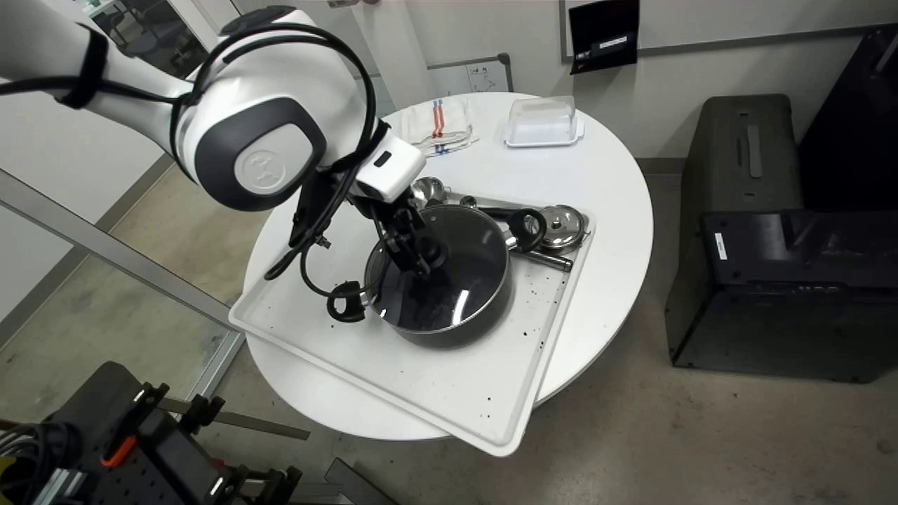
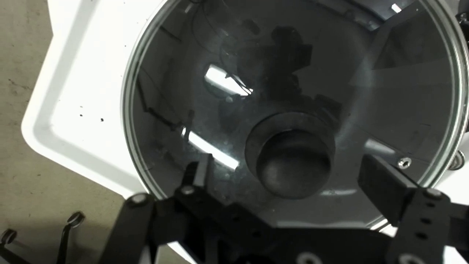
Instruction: Remove the lid from the table
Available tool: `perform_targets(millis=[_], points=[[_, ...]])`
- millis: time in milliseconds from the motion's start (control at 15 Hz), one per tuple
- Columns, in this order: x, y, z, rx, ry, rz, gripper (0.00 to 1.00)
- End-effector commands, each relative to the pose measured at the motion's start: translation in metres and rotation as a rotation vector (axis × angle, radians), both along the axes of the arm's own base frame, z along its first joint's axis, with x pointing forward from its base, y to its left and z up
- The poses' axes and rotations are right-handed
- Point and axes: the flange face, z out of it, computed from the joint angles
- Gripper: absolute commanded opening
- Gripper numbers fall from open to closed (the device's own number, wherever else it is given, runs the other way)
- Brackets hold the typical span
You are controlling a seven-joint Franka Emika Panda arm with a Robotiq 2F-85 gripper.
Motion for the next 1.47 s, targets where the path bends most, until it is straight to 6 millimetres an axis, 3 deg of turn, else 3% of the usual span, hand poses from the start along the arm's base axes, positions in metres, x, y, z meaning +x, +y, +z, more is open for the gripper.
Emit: perform_targets(millis=[0, 67, 133, 267, 667, 1400], points=[[0.006, -0.003, -0.005, -0.004, -0.014, -0.007, 1.0], [0.005, -0.003, -0.006, -0.003, -0.013, -0.008, 0.98], [0.006, -0.003, -0.007, -0.004, -0.013, -0.008, 0.75], [0.006, -0.004, -0.007, -0.004, -0.016, -0.006, 0.68], [0.008, -0.003, -0.002, 0.004, -0.027, -0.008, 0.25], [-0.003, -0.007, 0.036, -0.007, -0.038, 0.001, 0.25]])
